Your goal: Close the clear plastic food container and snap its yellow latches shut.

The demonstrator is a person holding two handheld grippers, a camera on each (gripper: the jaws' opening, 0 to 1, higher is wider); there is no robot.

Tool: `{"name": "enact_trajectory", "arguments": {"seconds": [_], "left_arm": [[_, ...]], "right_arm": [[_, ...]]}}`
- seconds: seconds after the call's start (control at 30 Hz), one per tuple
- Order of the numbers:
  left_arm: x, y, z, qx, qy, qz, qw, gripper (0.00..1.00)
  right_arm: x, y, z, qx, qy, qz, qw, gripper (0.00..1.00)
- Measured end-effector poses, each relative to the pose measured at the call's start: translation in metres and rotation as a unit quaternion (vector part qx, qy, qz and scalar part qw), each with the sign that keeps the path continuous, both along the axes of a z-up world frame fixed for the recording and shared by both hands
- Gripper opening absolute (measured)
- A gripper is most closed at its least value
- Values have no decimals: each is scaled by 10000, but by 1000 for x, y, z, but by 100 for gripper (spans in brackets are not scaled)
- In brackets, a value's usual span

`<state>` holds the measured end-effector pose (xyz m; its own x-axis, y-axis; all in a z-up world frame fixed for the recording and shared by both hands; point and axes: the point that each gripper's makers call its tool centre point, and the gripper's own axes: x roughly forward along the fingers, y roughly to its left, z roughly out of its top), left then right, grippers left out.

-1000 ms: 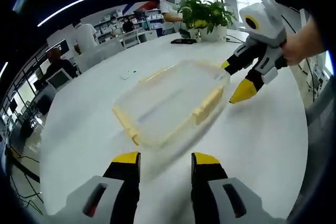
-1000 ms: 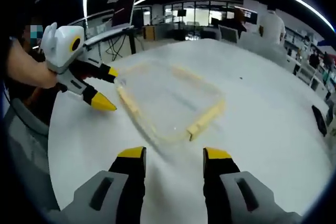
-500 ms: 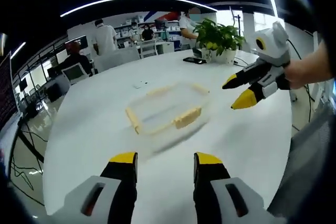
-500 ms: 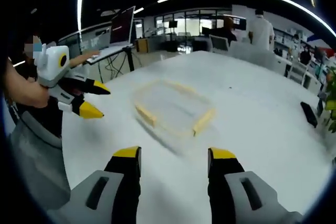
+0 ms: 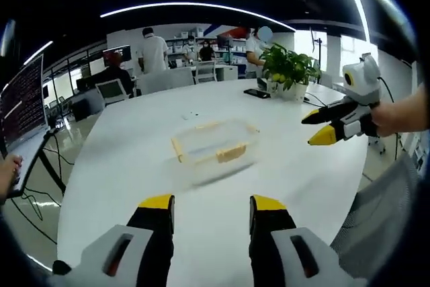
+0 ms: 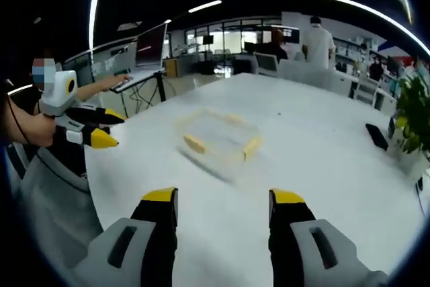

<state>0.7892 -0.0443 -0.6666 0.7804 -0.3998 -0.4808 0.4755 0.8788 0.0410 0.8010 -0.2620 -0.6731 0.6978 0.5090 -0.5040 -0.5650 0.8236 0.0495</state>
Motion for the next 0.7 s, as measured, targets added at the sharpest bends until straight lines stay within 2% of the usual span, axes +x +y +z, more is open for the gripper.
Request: {"name": "enact_trajectory", "arguments": {"seconds": [0.17,0.47,0.6,0.67,0.7], "left_arm": [[-17,4,2,-70,-20,105,9999,38],[-45,13,8,-169,-138,275,9994,38],[-53,16,9,-208,-172,369,9990,38],[-50,14,16,-239,-317,354,9986,38],[-48,13,21,-381,-416,404,9976,37]], "right_arm": [[-19,0,4,60,-89,-112,9999,52],[-50,-7,1,57,-155,-404,9990,52],[-57,-13,4,95,-226,-572,9981,52],[-57,-14,7,97,-234,-596,9979,52],[-57,-14,12,122,-278,-629,9976,52]]}}
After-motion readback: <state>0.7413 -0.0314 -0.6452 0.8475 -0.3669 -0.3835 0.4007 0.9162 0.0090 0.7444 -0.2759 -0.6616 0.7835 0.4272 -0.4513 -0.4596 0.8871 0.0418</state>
